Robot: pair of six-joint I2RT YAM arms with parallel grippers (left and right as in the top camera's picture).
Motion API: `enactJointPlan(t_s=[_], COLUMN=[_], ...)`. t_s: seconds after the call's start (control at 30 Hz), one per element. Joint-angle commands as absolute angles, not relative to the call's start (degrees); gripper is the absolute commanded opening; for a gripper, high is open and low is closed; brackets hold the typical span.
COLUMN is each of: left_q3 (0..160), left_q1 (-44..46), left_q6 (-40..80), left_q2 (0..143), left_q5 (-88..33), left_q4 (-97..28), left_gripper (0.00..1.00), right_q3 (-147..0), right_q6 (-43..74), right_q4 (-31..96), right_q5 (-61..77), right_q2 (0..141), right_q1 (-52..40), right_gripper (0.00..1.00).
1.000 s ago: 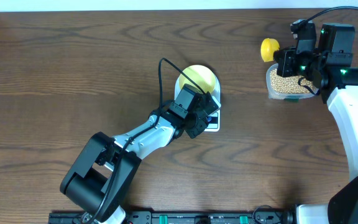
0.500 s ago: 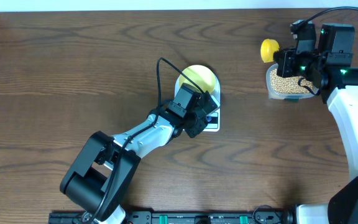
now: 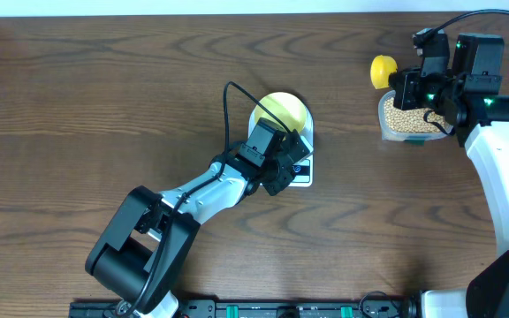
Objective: Scoop item into bowl and weigh 50g on scale
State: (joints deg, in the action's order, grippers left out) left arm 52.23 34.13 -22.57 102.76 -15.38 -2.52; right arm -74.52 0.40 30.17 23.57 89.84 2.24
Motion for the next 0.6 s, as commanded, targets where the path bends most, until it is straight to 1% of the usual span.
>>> enactJointPlan(t_s=[0.0,0.33,0.57], left_q3=[49.87,49.87,49.87], left_q1=[33.01,33.01,33.23], left_q6=[-23.51,-23.44,-23.29], left_q2=[107.98,108.79,100.12], left_q5=[-11.35,-11.35,-12.95], left_q4=[-3.11,-2.35,-5.15], left_gripper=[0.07,0.07,0.07], right_q3=[-75.66,-75.66,-75.66], right_q6=[-0.08,-0.08,-0.10], right_q4=[30.24,30.22,30.06], right_q5=[24.14,24.14,24.14], right_q2=[88.84,88.84,88.84], right_q1=[2.35,2.35,2.37], right_gripper=[0.01,0.01,0.01])
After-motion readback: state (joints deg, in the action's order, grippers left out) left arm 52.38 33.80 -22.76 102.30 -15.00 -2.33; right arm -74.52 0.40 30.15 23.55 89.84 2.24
